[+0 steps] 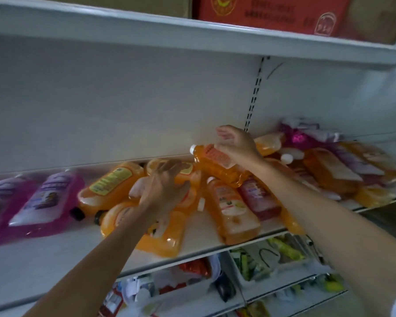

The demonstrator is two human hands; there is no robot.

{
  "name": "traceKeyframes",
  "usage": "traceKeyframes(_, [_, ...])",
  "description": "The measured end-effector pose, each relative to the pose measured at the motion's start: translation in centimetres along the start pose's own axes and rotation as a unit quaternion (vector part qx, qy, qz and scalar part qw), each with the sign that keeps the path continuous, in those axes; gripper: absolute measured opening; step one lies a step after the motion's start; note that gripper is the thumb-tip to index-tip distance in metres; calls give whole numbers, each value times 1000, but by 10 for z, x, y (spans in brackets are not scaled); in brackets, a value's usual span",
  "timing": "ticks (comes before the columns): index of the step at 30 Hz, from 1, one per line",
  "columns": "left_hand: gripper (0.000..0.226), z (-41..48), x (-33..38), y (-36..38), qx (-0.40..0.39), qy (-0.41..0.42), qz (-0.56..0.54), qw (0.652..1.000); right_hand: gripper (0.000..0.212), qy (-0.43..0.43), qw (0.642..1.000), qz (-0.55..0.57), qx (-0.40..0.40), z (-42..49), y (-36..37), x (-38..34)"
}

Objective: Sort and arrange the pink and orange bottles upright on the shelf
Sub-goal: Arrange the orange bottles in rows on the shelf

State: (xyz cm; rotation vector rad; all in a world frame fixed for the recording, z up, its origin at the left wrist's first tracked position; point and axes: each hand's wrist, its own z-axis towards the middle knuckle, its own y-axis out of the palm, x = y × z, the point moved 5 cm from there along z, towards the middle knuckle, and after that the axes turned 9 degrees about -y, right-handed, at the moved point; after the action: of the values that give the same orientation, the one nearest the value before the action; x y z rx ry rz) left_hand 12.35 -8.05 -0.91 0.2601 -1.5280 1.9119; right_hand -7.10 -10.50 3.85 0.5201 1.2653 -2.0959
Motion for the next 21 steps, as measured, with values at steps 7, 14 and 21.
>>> traceKeyframes(7, [45, 9, 35, 44, -86, -58, 34, 994, 62, -30, 963, -199, -179, -6, 5, 19])
traceKeyframes(14, [35, -1, 44, 55, -76, -79, 61, 992, 80, -83, 923, -336, -169, -13, 30, 19])
traceKeyframes(21, [34, 4, 49, 54, 1, -96, -8, 995, 79, -131, 979, -156, 2, -30, 7, 23])
